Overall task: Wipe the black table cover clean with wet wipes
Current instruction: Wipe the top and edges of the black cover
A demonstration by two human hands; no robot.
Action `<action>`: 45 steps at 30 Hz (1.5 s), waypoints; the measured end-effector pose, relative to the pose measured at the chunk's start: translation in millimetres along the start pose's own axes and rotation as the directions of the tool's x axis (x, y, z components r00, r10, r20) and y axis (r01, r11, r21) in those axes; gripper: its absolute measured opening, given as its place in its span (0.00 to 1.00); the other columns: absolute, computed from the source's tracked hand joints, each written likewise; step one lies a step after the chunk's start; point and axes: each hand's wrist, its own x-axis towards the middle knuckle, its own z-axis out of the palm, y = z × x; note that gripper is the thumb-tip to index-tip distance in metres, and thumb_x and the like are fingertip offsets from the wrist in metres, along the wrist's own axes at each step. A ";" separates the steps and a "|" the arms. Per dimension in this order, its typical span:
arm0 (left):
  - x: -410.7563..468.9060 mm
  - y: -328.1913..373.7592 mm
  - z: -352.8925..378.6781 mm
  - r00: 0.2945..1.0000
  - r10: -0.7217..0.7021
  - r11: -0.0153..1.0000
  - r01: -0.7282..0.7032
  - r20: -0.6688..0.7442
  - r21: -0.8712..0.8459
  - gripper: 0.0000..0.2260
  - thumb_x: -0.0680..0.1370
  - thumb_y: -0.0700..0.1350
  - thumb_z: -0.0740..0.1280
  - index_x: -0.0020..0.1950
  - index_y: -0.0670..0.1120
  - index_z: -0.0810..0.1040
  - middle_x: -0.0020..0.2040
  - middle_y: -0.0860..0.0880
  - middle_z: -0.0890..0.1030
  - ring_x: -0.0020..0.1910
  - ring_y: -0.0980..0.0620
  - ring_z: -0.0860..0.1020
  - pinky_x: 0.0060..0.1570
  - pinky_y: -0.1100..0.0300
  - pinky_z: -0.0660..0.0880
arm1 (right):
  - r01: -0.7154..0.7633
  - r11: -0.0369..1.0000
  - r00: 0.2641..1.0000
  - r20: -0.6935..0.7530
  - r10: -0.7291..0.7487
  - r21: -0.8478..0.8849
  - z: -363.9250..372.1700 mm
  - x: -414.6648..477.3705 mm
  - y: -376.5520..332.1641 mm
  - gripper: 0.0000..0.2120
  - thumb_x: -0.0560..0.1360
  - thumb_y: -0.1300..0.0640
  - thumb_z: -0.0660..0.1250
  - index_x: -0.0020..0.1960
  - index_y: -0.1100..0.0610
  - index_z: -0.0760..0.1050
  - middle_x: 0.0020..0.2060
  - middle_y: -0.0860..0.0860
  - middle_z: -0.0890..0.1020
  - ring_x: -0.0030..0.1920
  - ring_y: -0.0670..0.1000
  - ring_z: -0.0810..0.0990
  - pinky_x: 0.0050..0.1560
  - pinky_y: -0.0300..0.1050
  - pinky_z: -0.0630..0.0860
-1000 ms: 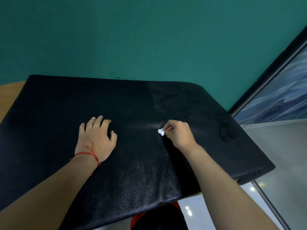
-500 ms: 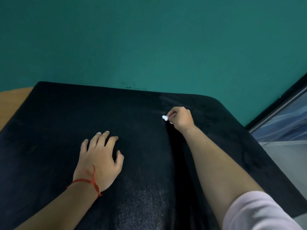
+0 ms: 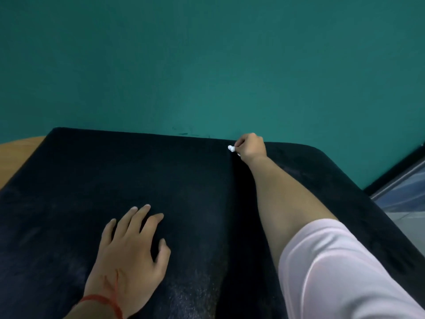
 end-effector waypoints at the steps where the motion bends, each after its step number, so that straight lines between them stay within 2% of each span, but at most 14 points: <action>1: -0.2 0.0 0.7 1.000 -0.002 1.000 0.002 -0.002 -0.001 0.25 0.78 0.60 0.54 0.74 0.56 0.73 0.78 0.53 0.70 0.80 0.50 0.63 0.79 0.41 0.60 | 0.001 1.000 1.000 -0.003 -0.001 0.008 1.7 5.4 -1.0 0.08 0.77 0.56 0.79 0.40 0.49 0.82 0.39 0.51 0.85 0.40 0.52 0.86 0.39 0.41 0.80; 3: 0.0 1.5 2.1 1.000 -0.009 1.000 0.009 -0.009 -0.006 0.25 0.78 0.60 0.56 0.73 0.56 0.74 0.77 0.53 0.70 0.80 0.50 0.65 0.78 0.41 0.61 | 0.002 1.000 1.000 -0.012 -0.001 0.020 4.6 14.3 -2.2 0.07 0.77 0.57 0.78 0.42 0.51 0.83 0.40 0.51 0.85 0.39 0.52 0.85 0.35 0.38 0.76; 6: 2.1 1.7 5.0 0.999 -0.023 1.000 0.022 -0.034 -0.022 0.24 0.76 0.59 0.57 0.71 0.56 0.76 0.76 0.53 0.73 0.78 0.49 0.68 0.76 0.40 0.63 | 0.013 0.999 0.999 -0.037 -0.011 0.043 9.8 23.8 -3.5 0.05 0.77 0.56 0.78 0.43 0.53 0.84 0.41 0.51 0.85 0.40 0.53 0.84 0.40 0.42 0.79; 11: 4.4 0.2 7.1 0.998 -0.016 0.999 0.014 -0.057 -0.032 0.24 0.75 0.59 0.59 0.70 0.57 0.77 0.75 0.54 0.74 0.77 0.49 0.69 0.75 0.39 0.65 | -0.013 0.999 0.995 -0.102 0.018 0.047 17.4 31.1 -4.6 0.09 0.79 0.65 0.70 0.45 0.53 0.85 0.42 0.51 0.85 0.43 0.53 0.84 0.41 0.42 0.76; 14: 3.5 0.0 6.9 0.997 -0.013 0.999 0.011 -0.070 -0.035 0.24 0.75 0.59 0.59 0.69 0.57 0.77 0.75 0.54 0.74 0.77 0.49 0.69 0.75 0.40 0.65 | -0.063 0.997 0.991 -0.118 0.069 0.051 8.6 36.4 6.1 0.06 0.79 0.63 0.71 0.47 0.56 0.86 0.42 0.53 0.85 0.42 0.55 0.84 0.41 0.42 0.76; 17: 4.4 -1.0 8.0 0.996 -0.013 0.999 0.010 -0.084 -0.039 0.24 0.75 0.59 0.59 0.69 0.57 0.77 0.75 0.54 0.74 0.76 0.49 0.70 0.75 0.39 0.65 | -0.097 0.995 0.988 -0.121 0.099 0.024 -5.1 42.9 24.0 0.05 0.79 0.60 0.73 0.45 0.57 0.86 0.43 0.55 0.86 0.41 0.55 0.84 0.36 0.41 0.75; 23: 3.1 0.4 4.8 0.997 -0.002 0.999 -0.001 -0.078 -0.037 0.23 0.76 0.58 0.59 0.70 0.56 0.77 0.75 0.54 0.73 0.77 0.49 0.69 0.76 0.40 0.65 | 0.121 0.974 0.993 0.033 -0.117 -0.192 -16.7 42.1 32.4 0.09 0.82 0.61 0.69 0.52 0.52 0.88 0.47 0.54 0.85 0.45 0.57 0.82 0.42 0.45 0.76; 26: 2.8 0.6 4.6 0.998 0.001 0.999 -0.004 -0.068 -0.037 0.23 0.77 0.58 0.58 0.71 0.57 0.76 0.76 0.55 0.72 0.78 0.50 0.67 0.77 0.40 0.63 | 0.213 0.934 0.975 0.120 -0.186 -0.287 -24.4 39.6 31.9 0.12 0.82 0.62 0.67 0.55 0.50 0.88 0.50 0.53 0.87 0.47 0.57 0.83 0.48 0.47 0.81; 31: 1.9 1.7 3.3 0.999 -0.010 0.999 0.009 -0.052 -0.032 0.23 0.77 0.59 0.57 0.71 0.58 0.74 0.76 0.55 0.71 0.79 0.51 0.66 0.78 0.41 0.62 | 0.329 0.921 0.942 0.150 -0.302 -0.211 -10.3 16.3 5.6 0.11 0.80 0.61 0.69 0.54 0.50 0.89 0.51 0.52 0.88 0.51 0.57 0.85 0.57 0.50 0.83; 34: 1.2 1.1 1.8 0.999 -0.007 0.999 0.005 -0.051 -0.032 0.23 0.78 0.59 0.57 0.72 0.58 0.74 0.77 0.55 0.71 0.79 0.51 0.65 0.78 0.41 0.62 | 0.363 0.904 0.923 0.215 -0.318 -0.225 -7.9 6.8 -6.2 0.12 0.80 0.62 0.68 0.53 0.50 0.88 0.51 0.52 0.87 0.50 0.56 0.85 0.55 0.53 0.84; 36: 1.2 1.9 0.9 0.999 -0.009 0.999 0.007 -0.054 -0.031 0.23 0.78 0.59 0.57 0.71 0.57 0.75 0.76 0.55 0.72 0.78 0.51 0.66 0.77 0.40 0.63 | 0.405 0.877 0.902 0.268 -0.337 -0.260 -15.0 -1.4 -8.7 0.09 0.81 0.59 0.68 0.52 0.52 0.88 0.50 0.53 0.87 0.49 0.57 0.84 0.52 0.53 0.84; 39: 1.5 1.8 0.6 0.999 -0.016 1.000 0.015 -0.042 -0.023 0.24 0.78 0.59 0.56 0.72 0.57 0.75 0.76 0.54 0.71 0.78 0.50 0.66 0.77 0.41 0.62 | 0.465 0.845 0.864 0.342 -0.369 -0.263 -27.4 -11.1 -6.6 0.06 0.80 0.54 0.72 0.48 0.52 0.88 0.48 0.49 0.88 0.51 0.53 0.84 0.52 0.47 0.82; 42: 1.7 2.3 0.2 0.999 -0.013 1.000 0.012 -0.029 -0.018 0.24 0.78 0.59 0.56 0.72 0.56 0.75 0.76 0.54 0.72 0.78 0.50 0.66 0.77 0.41 0.63 | 0.439 0.874 0.877 0.311 -0.365 -0.210 -36.6 -15.4 5.5 0.04 0.79 0.54 0.74 0.49 0.51 0.89 0.41 0.44 0.86 0.49 0.47 0.83 0.48 0.38 0.76; 45: 1.7 3.8 -0.3 1.000 -0.013 1.000 0.012 -0.026 -0.020 0.24 0.78 0.59 0.56 0.72 0.56 0.75 0.76 0.54 0.72 0.78 0.50 0.66 0.77 0.41 0.62 | 0.348 0.914 0.932 0.185 -0.313 -0.207 -38.1 -3.4 14.8 0.08 0.82 0.56 0.71 0.55 0.57 0.87 0.48 0.51 0.87 0.49 0.51 0.83 0.50 0.44 0.78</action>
